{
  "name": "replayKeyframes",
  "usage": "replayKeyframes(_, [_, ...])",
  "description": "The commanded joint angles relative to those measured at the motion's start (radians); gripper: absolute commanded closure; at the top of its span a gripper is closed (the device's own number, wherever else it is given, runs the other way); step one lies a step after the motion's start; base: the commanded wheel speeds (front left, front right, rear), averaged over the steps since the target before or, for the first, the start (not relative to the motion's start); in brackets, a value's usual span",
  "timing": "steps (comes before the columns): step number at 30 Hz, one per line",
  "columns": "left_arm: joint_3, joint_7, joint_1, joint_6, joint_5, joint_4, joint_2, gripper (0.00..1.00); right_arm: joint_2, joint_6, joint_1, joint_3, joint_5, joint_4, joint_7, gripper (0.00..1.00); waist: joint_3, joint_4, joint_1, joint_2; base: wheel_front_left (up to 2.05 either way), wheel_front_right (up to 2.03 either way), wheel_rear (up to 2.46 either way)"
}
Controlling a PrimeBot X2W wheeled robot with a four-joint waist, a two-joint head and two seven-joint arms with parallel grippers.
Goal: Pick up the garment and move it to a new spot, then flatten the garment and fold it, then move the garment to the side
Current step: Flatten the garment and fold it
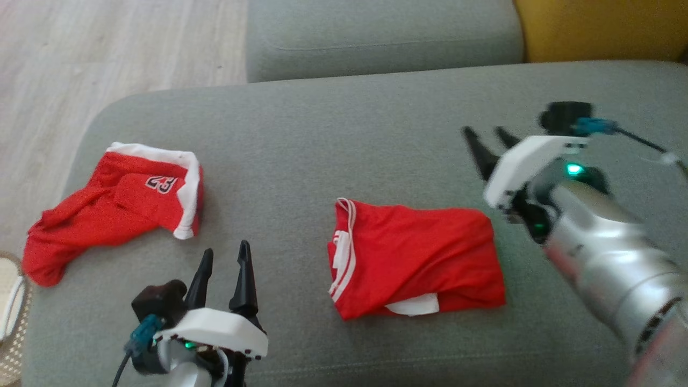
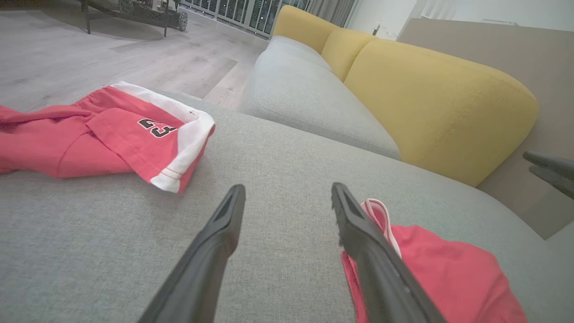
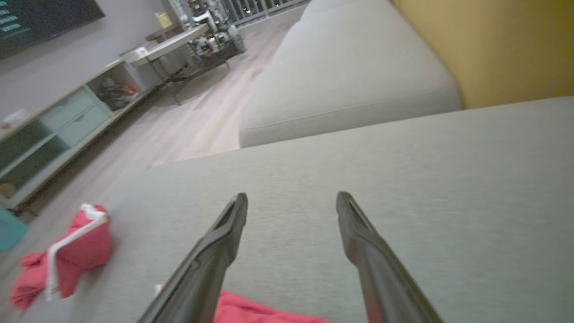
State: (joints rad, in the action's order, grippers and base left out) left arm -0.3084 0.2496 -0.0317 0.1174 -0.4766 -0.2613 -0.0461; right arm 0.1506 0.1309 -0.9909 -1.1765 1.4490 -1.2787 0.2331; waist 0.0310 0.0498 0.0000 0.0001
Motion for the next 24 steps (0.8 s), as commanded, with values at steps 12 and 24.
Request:
replayKeyframes(12, [0.054,0.012,-0.053,0.001,0.009,0.104,-0.004,0.0,0.279,0.0,0.075,0.344,-0.404,0.195,0.028,0.0,-0.026,-0.063,0.0,-0.0001,0.0,0.0,0.0])
replayKeyframes(24, [0.066,0.012,-0.014,-0.013,0.048,0.169,-0.004,0.0,-0.01,0.0,0.87,1.272,-1.247,1.042,0.029,0.0,-0.032,-0.076,0.0,-0.0001,0.0,0.0,0.0])
